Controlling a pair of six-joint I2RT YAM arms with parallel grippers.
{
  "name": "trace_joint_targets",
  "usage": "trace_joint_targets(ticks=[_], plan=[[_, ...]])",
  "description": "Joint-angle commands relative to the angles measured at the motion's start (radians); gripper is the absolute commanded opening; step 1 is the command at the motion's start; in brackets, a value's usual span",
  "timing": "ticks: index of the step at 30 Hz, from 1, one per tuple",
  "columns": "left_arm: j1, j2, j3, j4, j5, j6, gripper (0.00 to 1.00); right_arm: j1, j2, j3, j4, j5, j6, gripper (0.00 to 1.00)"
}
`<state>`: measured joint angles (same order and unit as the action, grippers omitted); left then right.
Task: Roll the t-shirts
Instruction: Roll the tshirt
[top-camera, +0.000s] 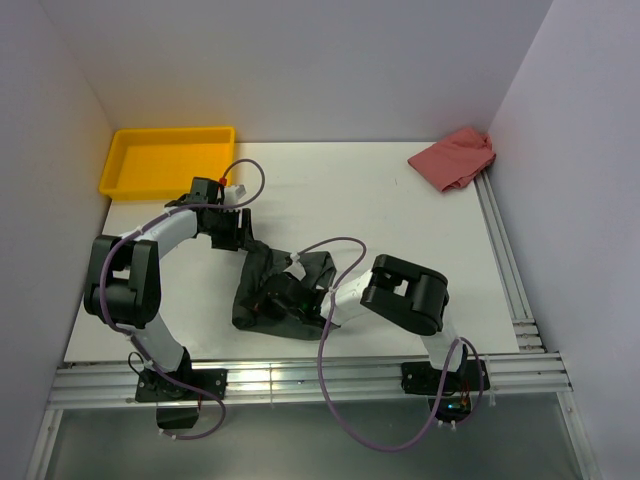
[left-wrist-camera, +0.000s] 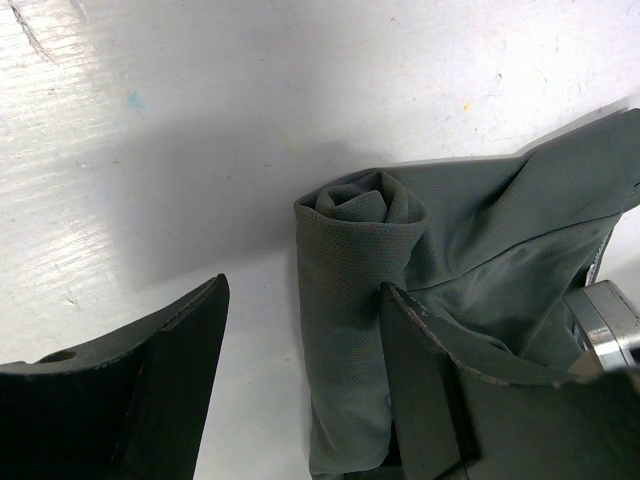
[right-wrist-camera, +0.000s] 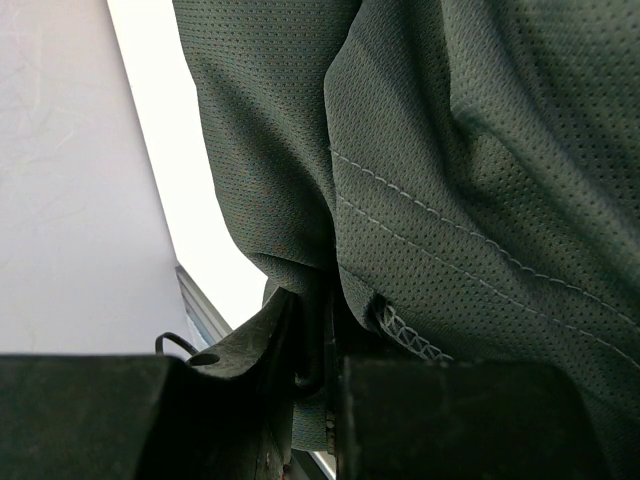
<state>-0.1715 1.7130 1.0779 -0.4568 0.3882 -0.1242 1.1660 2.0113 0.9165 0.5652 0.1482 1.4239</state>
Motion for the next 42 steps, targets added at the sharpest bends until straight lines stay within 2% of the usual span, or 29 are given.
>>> trace_joint_targets(ticks=[1,27,33,36,37,39,40,42], plan=[[0.003,-0.003,0.024,-0.002,0.024,0.012,0.67,-0.003,0.033,0.010,-0.091,-0.006,-0.013,0.00],[0.000,0.022,0.024,-0.005,0.035,0.015,0.68,-0.003,0.040,0.025,-0.123,-0.001,-0.013,0.00],[-0.019,0.045,0.030,-0.013,0.041,0.023,0.63,-0.002,0.033,0.050,-0.194,0.011,-0.026,0.00],[-0.043,0.053,0.036,-0.019,0.034,0.026,0.50,0.000,0.029,0.085,-0.278,0.033,-0.052,0.00],[-0.051,0.056,0.037,-0.019,0.028,0.026,0.37,0.000,0.024,0.105,-0.327,0.043,-0.059,0.01],[-0.056,0.062,0.042,-0.022,0.020,0.026,0.23,0.001,0.023,0.143,-0.384,0.054,-0.080,0.10],[-0.057,0.059,0.042,-0.023,0.014,0.026,0.11,0.003,0.018,0.159,-0.442,0.062,-0.091,0.14],[-0.057,0.048,0.040,-0.019,-0.032,0.020,0.00,0.006,0.009,0.206,-0.508,0.094,-0.115,0.29]])
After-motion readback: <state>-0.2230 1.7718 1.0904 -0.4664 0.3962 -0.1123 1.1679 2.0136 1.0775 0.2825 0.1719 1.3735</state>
